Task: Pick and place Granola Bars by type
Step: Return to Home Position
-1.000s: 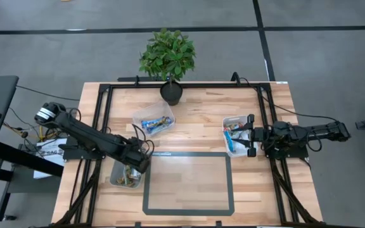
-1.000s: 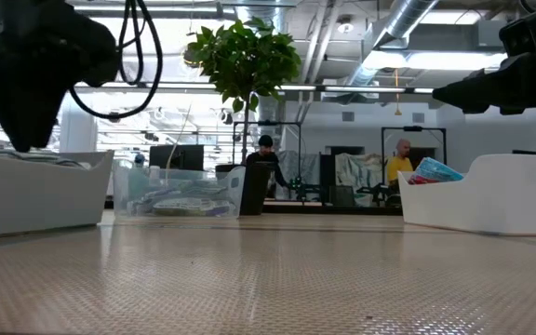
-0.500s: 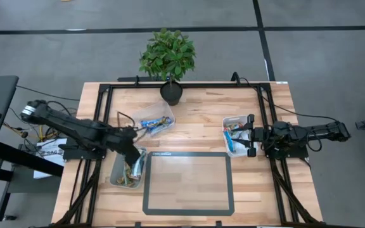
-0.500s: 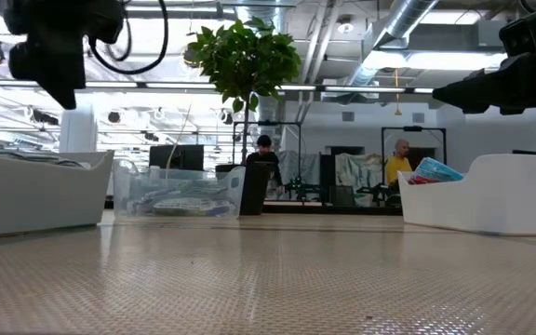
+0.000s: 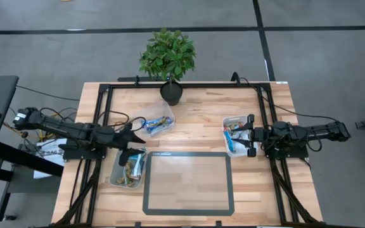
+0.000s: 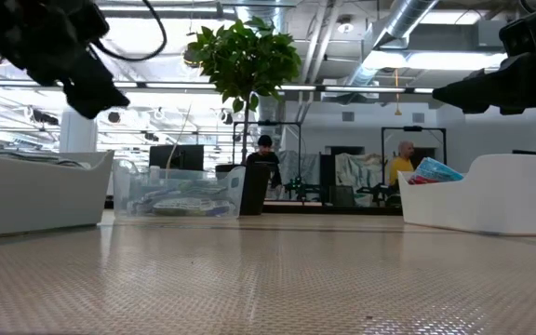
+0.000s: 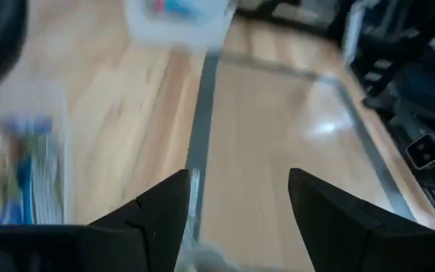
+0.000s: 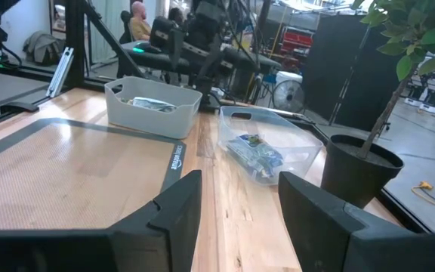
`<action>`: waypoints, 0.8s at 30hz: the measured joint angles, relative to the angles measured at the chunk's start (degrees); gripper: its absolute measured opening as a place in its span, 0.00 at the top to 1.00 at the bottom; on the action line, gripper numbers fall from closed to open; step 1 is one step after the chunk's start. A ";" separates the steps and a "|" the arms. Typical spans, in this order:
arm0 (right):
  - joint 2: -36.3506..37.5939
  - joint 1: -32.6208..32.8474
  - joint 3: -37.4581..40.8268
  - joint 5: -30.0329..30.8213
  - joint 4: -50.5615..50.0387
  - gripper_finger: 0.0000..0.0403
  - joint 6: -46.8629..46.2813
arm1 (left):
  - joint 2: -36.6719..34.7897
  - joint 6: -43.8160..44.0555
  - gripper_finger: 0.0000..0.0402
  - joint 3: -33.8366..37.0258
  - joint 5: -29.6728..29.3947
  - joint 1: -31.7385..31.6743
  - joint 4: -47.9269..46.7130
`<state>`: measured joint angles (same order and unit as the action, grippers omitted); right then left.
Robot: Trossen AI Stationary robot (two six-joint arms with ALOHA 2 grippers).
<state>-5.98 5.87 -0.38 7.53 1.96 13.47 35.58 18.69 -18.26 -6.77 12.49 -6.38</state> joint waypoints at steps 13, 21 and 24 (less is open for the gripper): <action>0.00 0.00 0.02 -0.02 -0.04 0.58 0.00 | -13.79 -28.88 0.46 14.27 -1.13 0.34 20.42; 0.02 0.00 0.00 -0.02 -0.07 0.58 0.00 | -29.71 -37.09 0.46 17.62 -1.19 1.95 14.20; 0.00 0.00 0.02 -0.02 -0.07 0.58 0.00 | -35.72 -39.96 0.46 17.64 -1.19 2.19 10.87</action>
<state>-5.98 5.87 -0.36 7.51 1.89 13.47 -0.14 -21.27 -0.63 -7.97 14.68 4.49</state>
